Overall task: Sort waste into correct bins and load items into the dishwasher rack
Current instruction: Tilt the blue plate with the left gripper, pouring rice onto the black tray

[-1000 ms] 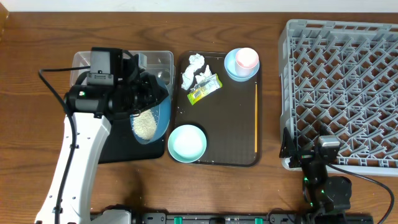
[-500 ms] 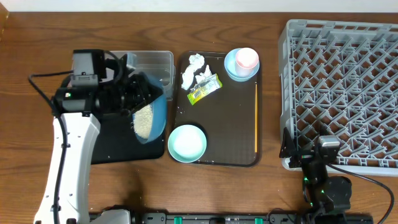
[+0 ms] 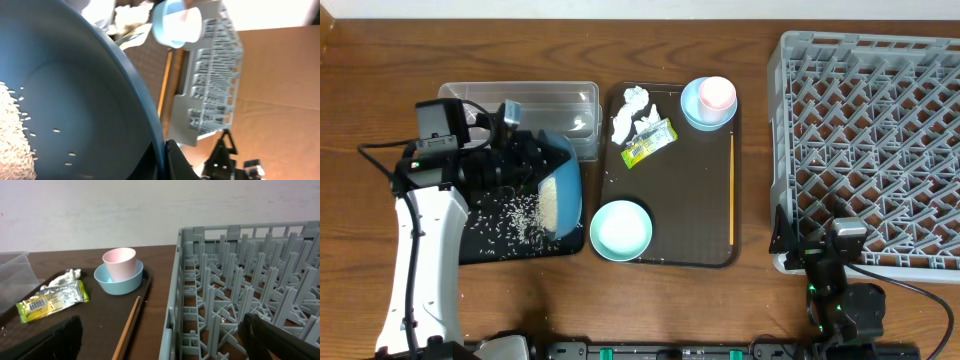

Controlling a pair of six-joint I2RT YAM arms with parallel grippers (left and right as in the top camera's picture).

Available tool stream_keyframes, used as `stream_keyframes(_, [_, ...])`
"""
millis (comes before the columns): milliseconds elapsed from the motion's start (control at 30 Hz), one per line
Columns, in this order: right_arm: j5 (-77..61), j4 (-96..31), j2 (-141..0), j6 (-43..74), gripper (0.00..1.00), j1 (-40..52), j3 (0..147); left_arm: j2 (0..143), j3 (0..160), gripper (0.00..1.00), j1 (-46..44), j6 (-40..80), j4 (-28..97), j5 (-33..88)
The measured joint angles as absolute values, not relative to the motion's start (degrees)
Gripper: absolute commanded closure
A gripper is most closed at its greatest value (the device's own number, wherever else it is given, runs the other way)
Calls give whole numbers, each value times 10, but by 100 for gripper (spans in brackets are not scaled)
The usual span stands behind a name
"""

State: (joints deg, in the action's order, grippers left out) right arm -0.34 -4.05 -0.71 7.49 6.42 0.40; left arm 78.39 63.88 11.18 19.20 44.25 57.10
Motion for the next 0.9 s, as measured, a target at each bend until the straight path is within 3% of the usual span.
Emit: stream_keyframes(900, [-3, -41, -7, 75, 1, 64, 4, 784, 639, 94, 247, 185, 469, 709])
